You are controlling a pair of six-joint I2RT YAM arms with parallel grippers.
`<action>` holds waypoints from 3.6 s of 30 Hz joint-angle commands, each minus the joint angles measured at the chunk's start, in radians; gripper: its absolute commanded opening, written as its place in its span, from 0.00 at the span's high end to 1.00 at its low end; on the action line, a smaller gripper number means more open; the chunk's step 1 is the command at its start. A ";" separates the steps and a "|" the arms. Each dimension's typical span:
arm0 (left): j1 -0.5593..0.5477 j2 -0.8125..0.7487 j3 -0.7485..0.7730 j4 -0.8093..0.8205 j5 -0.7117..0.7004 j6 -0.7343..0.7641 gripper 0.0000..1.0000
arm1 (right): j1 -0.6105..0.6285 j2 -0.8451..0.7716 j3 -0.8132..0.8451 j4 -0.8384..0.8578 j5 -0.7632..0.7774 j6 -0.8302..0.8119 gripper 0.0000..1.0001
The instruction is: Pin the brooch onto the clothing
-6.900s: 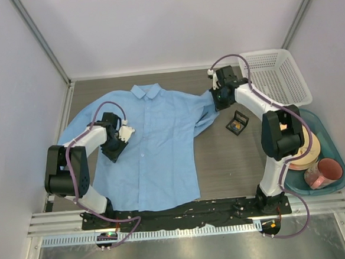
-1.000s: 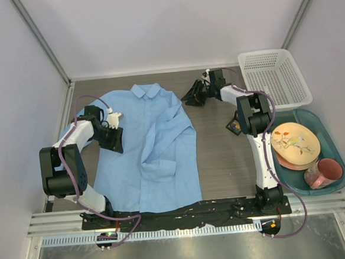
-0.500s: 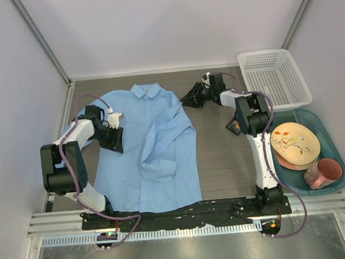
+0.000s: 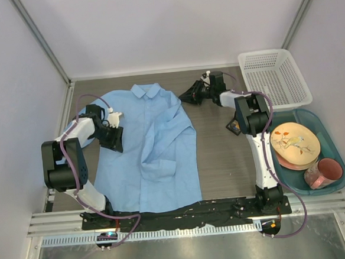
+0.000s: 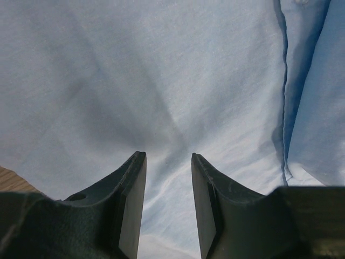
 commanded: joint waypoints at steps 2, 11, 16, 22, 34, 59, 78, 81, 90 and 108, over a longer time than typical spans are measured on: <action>0.003 0.002 0.035 0.013 -0.002 0.007 0.57 | 0.007 -0.007 0.002 -0.037 0.006 -0.054 0.73; 0.002 0.016 0.037 0.018 -0.014 0.004 0.58 | 0.021 -0.001 0.023 -0.143 0.017 -0.128 0.71; 0.002 0.030 0.031 0.020 -0.052 0.004 0.63 | 0.019 -0.006 0.067 -0.157 0.020 -0.157 0.99; 0.003 0.080 0.032 0.004 -0.144 0.007 0.82 | 0.004 -0.007 0.273 -0.446 0.104 -0.467 0.99; 0.002 0.133 0.038 -0.008 -0.229 0.036 1.00 | 0.018 -0.023 0.545 -0.859 0.424 -1.054 0.99; 0.002 0.107 0.020 -0.013 -0.215 0.062 1.00 | 0.018 0.043 0.517 -0.748 0.248 -0.785 0.62; 0.008 0.097 -0.014 -0.003 -0.258 0.105 1.00 | 0.004 -0.033 0.515 -0.757 0.406 -1.005 0.99; 0.011 0.099 -0.018 0.003 -0.258 0.105 1.00 | 0.007 -0.050 0.525 -0.758 0.499 -1.120 0.99; 0.011 0.110 -0.015 0.009 -0.264 0.101 1.00 | 0.079 -0.080 0.499 -0.660 0.788 -1.461 0.99; 0.009 0.062 0.000 -0.013 -0.169 0.075 0.92 | 0.145 -0.121 0.574 -0.802 0.887 -1.500 0.34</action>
